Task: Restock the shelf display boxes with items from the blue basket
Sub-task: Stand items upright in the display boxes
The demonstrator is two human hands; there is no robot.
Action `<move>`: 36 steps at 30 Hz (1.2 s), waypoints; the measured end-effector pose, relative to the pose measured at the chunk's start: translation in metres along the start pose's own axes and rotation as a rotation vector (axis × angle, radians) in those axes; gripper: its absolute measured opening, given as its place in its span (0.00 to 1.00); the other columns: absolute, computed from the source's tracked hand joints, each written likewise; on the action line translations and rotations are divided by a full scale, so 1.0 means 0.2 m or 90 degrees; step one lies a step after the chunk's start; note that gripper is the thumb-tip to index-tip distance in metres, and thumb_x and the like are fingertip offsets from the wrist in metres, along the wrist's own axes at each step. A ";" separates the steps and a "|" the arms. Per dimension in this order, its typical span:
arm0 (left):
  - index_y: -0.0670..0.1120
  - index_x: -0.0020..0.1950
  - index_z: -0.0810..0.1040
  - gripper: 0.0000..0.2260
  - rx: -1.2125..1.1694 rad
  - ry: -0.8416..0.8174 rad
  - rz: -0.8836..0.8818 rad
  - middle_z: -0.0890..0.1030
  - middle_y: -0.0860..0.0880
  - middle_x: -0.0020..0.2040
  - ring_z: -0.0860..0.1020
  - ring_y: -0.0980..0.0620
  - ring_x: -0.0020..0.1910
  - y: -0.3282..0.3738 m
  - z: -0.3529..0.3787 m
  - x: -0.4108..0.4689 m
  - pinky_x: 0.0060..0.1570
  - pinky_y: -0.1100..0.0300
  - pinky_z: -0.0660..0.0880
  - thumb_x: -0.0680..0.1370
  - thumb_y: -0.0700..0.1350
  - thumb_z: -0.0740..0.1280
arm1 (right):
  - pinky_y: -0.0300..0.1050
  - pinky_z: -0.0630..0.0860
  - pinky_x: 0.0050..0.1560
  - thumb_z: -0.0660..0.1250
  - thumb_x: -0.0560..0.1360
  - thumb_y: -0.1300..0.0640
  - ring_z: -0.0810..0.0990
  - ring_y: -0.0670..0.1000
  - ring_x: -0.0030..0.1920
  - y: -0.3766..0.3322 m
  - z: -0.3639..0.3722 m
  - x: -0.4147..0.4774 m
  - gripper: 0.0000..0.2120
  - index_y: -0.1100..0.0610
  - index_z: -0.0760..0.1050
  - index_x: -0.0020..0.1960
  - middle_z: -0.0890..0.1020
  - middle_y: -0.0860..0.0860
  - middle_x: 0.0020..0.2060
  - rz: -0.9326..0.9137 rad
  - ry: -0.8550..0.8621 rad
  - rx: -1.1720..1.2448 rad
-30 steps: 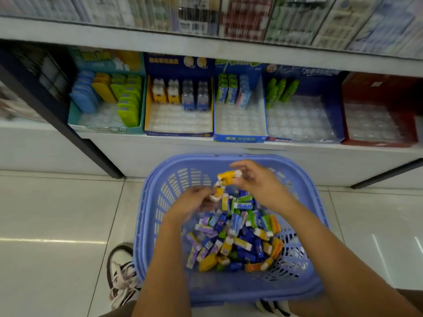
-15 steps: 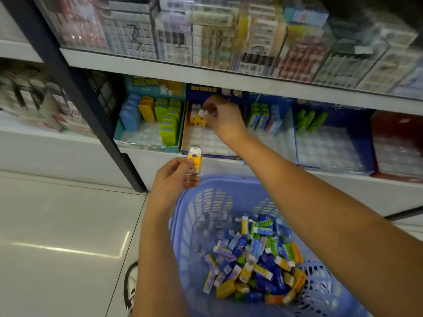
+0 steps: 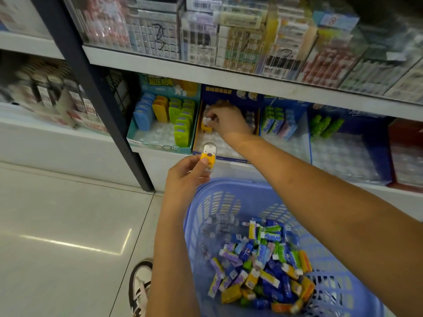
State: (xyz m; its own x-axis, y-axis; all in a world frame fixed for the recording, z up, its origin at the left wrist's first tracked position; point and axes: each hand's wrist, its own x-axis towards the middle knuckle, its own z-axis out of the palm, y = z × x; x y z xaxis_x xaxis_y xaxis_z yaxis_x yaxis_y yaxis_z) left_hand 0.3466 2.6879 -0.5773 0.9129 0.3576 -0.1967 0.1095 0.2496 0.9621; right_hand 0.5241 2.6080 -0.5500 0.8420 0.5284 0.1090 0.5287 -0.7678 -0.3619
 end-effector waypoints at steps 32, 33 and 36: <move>0.43 0.74 0.65 0.22 0.673 -0.109 0.206 0.65 0.47 0.74 0.57 0.50 0.75 -0.08 0.16 0.13 0.71 0.62 0.52 0.80 0.45 0.62 | 0.53 0.65 0.56 0.63 0.77 0.56 0.68 0.62 0.61 0.13 -0.02 -0.13 0.11 0.57 0.73 0.57 0.74 0.59 0.56 0.021 0.088 -0.072; 0.43 0.74 0.65 0.22 0.667 -0.109 0.205 0.65 0.47 0.74 0.57 0.50 0.75 -0.09 0.16 0.13 0.71 0.62 0.52 0.80 0.45 0.62 | 0.53 0.65 0.56 0.63 0.77 0.55 0.68 0.62 0.61 0.13 -0.01 -0.12 0.11 0.57 0.73 0.58 0.74 0.58 0.57 0.021 0.087 -0.079; 0.43 0.74 0.66 0.22 0.664 -0.111 0.207 0.65 0.46 0.74 0.58 0.50 0.75 -0.08 0.16 0.13 0.71 0.62 0.53 0.80 0.44 0.62 | 0.52 0.62 0.57 0.63 0.77 0.55 0.67 0.60 0.63 0.14 0.00 -0.14 0.13 0.55 0.73 0.60 0.78 0.57 0.54 0.024 0.084 -0.081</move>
State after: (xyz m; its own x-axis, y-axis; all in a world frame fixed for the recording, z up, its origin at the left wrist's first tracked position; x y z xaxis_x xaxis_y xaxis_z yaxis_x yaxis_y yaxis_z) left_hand 0.3816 2.6638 -0.5922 0.9922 0.1164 0.0449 0.0571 -0.7432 0.6666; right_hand 0.5154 2.5724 -0.5637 0.8641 0.4524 0.2206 0.4983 -0.8306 -0.2487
